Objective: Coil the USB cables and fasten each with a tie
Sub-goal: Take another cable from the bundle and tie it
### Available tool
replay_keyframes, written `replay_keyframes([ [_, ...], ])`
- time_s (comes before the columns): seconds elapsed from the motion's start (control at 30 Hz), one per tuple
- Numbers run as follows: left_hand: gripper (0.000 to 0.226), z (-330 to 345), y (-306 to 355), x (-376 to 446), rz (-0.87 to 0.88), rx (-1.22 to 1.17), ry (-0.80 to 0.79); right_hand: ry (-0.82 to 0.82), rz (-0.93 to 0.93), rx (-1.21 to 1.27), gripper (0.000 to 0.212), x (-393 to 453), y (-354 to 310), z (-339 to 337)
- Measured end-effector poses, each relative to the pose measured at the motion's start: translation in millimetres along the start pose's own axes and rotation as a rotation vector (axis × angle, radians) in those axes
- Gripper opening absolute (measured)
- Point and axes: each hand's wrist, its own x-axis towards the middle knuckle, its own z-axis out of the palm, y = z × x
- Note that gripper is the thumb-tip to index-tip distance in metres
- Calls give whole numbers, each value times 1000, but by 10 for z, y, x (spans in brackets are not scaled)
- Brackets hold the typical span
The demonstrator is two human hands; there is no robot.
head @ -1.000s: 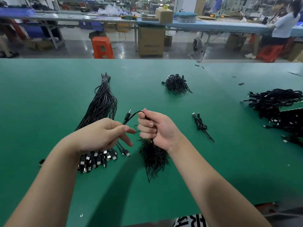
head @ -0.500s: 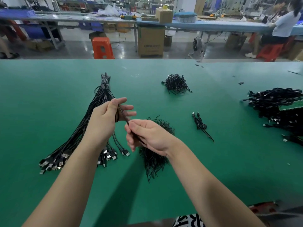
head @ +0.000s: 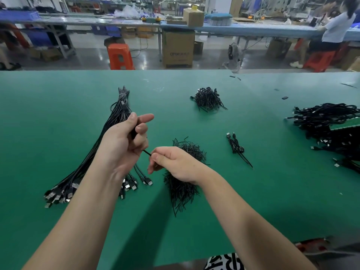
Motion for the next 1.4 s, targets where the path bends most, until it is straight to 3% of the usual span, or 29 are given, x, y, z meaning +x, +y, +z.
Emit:
replay_keyframes([
  [0.13,28,-30,-20,-9,22,89,-5,-34,49,7,10,19,40,-23],
  [0.23,29,-14,-54,-35,47,160,-38,-20,45,271,52,67,31,30],
  [0.27,30,6,-73,-48,56,171,-46,24,20,318,57,97,26,48],
  [0.4,32,49,-145,-74,70,143,-129,193,-54,289,29,176,26,124],
  [0.57,31,-4,-123,-61,-43,139,-231,283,-29,360,23,178,102,124],
  [0.77,33,-31,-89,-40,-163,235,-364,211,-38,358,46,130,176,98],
  [0.87,34,-69,-84,-38,-182,347,-362,263,27,249,23,87,195,50],
  [0.97,38,-87,-100,-46,-168,557,-253,319,49,-143,21,70,239,-12],
  [1.1,39,-40,-176,-66,65,1263,-17,258,10,-615,22,79,197,2],
  [1.2,45,-52,-268,-113,284,1706,199,223,22,-688,12,104,156,15],
  [1.27,53,-86,-285,-94,278,1744,221,206,22,-722,10,99,130,10],
  [1.33,53,-127,-258,-32,210,1574,138,192,13,-722,11,97,120,0],
  [1.4,36,-141,-218,2,206,1370,66,189,-2,-706,11,96,124,-8],
])
